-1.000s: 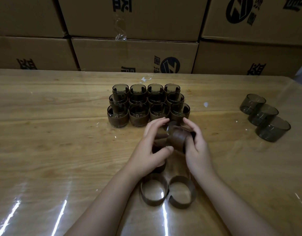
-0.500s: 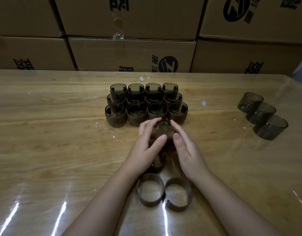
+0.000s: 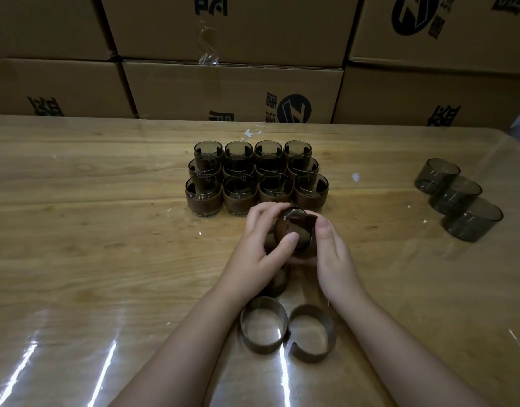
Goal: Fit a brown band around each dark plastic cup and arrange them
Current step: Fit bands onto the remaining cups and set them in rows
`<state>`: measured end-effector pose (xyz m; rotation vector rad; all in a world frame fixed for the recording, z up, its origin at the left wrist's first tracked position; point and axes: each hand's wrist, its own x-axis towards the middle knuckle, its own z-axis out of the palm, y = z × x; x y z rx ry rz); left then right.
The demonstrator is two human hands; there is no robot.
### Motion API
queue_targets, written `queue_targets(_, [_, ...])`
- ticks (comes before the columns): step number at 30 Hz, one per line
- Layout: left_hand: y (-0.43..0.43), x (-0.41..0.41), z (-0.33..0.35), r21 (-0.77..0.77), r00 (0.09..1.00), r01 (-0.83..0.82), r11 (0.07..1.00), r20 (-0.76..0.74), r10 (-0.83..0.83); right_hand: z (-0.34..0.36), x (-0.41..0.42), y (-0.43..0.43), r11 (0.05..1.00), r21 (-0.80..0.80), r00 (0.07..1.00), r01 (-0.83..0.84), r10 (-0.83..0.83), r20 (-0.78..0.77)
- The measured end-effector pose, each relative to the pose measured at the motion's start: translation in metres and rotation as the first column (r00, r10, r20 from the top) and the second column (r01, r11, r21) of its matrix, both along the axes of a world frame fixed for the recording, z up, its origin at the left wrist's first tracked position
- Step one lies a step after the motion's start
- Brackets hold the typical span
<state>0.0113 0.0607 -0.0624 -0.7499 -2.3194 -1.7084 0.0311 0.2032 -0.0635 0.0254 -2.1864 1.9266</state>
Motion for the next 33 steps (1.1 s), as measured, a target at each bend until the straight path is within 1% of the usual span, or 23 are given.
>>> queue_targets(4, [0.0017,-0.0002,-0.0003,-0.009,1.000,-0.011,1.000,0.011,0.011,-0.0016,-0.0019,-0.0007,0.999,-0.046,1.000,0.017,-0.018,-0.005])
queue_targets(10, [0.0040,-0.0015,-0.0021,-0.012,1.000,-0.030,0.999,0.001,0.030,-0.0041,-0.0054,-0.0008,0.982,0.100,0.987,0.160,-0.161,0.007])
queue_targets(20, [0.0054,-0.0041,-0.0063,-0.022,0.998,-0.062,0.998,0.010,0.062,-0.0043,-0.0092,-0.0028,0.972,0.142,0.979,0.186,-0.196,0.056])
queue_targets(23, [0.0062,-0.0040,-0.0067,-0.026,0.998,-0.064,0.998,0.021,0.065,-0.0046,-0.0096,-0.0021,0.966,0.165,0.978,0.200,-0.208,0.034])
queue_targets(30, [0.0061,-0.0043,-0.0063,-0.026,0.997,-0.076,0.997,0.020,0.076,-0.0022,-0.0094,-0.0038,0.974,0.114,0.980,0.194,-0.196,0.010])
queue_targets(33, [0.0070,-0.0043,-0.0068,-0.028,0.996,-0.084,0.996,0.030,0.085,-0.0017,-0.0089,-0.0040,0.962,0.146,0.972,0.231,-0.234,0.003])
